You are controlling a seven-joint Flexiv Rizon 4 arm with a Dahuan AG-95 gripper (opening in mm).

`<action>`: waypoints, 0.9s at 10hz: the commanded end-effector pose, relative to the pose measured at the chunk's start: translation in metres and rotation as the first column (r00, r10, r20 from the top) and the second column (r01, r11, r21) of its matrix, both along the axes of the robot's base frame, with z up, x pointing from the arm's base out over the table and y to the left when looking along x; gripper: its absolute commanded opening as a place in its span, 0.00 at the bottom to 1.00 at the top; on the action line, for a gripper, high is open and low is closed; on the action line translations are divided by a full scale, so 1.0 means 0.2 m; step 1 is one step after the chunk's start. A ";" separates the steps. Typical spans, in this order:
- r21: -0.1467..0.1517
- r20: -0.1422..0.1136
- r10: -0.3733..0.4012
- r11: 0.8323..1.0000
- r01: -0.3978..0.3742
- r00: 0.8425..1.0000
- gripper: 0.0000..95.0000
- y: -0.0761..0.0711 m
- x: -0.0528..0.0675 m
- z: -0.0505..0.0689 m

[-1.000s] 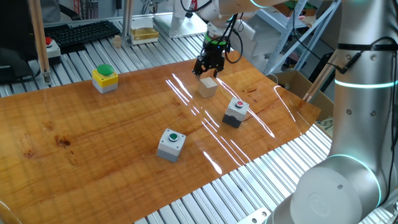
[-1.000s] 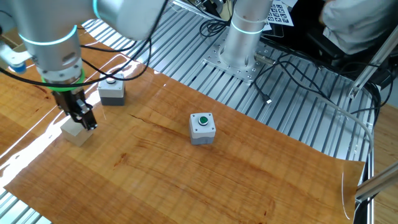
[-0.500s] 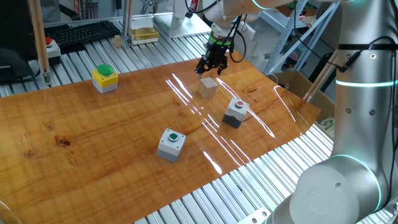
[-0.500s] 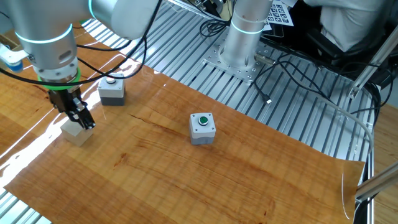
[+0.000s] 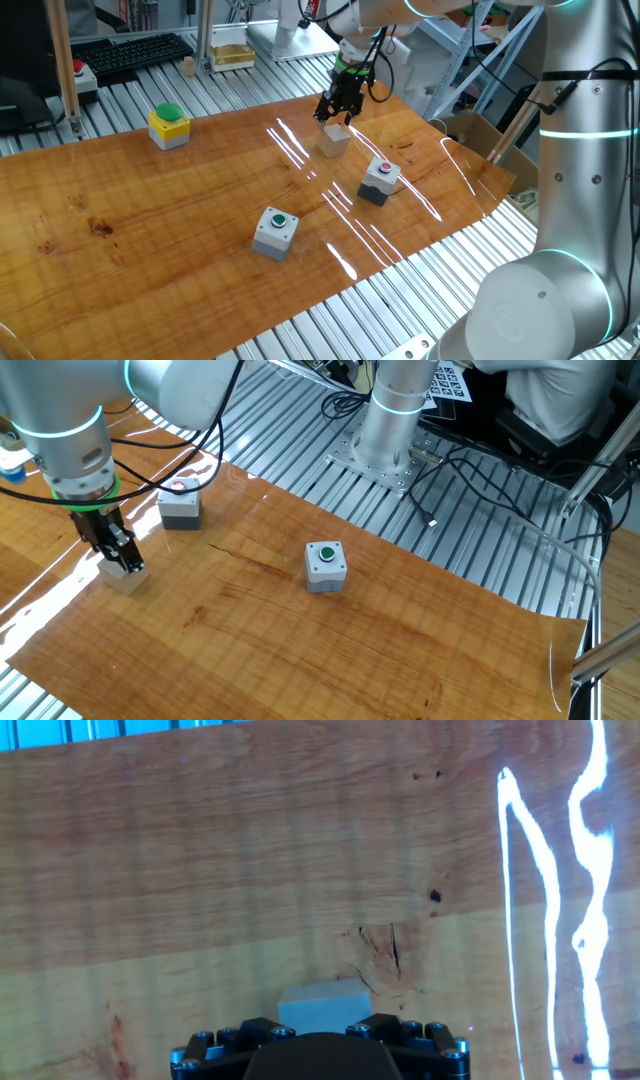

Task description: Pick up the small block on the left and move it to the right

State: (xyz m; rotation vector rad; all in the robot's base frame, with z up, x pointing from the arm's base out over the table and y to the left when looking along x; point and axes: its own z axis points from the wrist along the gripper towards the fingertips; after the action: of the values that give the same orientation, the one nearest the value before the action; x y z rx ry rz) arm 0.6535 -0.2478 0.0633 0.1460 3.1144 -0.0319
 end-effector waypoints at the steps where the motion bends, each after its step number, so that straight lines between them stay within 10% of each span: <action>1: 0.008 -0.002 -0.002 1.000 0.002 1.000 0.80 0.00 0.01 -0.02; 9: 0.019 0.007 -0.001 1.000 0.001 1.000 0.80 -0.02 -0.04 -0.13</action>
State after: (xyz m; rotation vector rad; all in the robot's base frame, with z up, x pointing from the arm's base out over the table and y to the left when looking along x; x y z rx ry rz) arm 0.6470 -0.2534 0.0364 0.1427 3.1056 -0.0071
